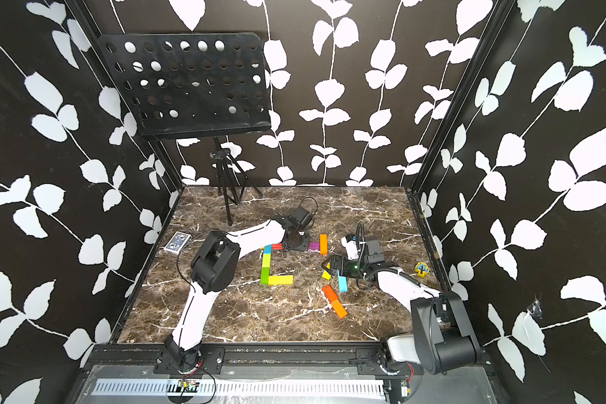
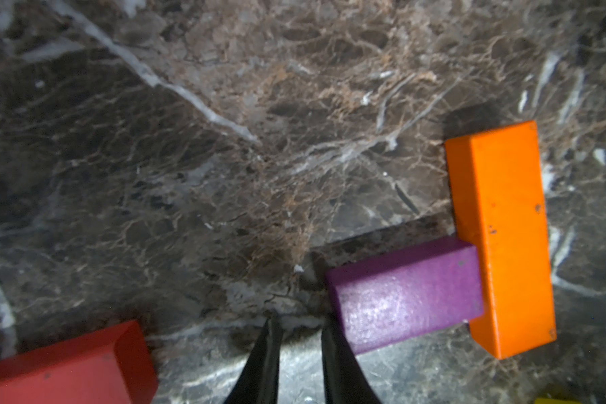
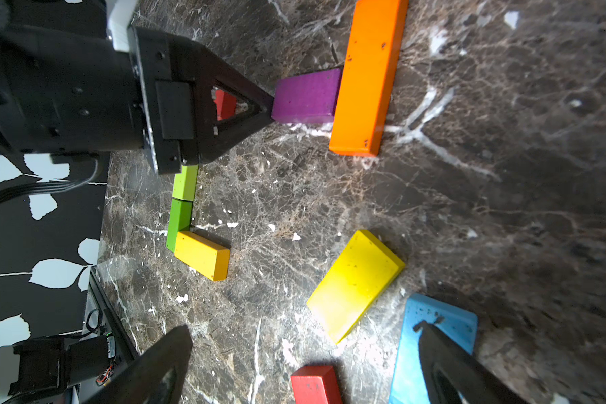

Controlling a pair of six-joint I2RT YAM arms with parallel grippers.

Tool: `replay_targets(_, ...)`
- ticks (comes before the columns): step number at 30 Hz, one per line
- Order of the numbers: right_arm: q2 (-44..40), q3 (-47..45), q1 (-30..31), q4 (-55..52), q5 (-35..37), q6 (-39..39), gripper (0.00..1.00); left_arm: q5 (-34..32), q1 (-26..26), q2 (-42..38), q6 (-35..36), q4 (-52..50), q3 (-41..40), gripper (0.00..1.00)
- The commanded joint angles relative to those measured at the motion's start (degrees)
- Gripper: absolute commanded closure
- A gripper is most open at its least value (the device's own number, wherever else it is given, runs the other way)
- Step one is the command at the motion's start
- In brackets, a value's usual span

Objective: Assemble the letter t with building blocks
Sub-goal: Assemble the building block at the center of the board.

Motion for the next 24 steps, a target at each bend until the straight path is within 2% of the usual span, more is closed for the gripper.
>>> replay_targets(1, 0.2, 1.4, 0.2, 0.8, -0.1, -0.9, 0.01, 0.4, 0.2, 0.4, 0.3, -0.6, 1.5, 0.75)
replay_targets(16, 0.5, 1.5, 0.2, 0.6, 0.1, -1.1, 0.01, 0.3, 0.2, 0.9, 0.1, -1.3, 2.3, 0.74)
replay_targets(24, -0.9, 1.5, 0.2, -0.7, 2.2, -1.7, 0.01, -4.2, 0.2, -0.9, 1.4, -4.3, 2.7, 0.73)
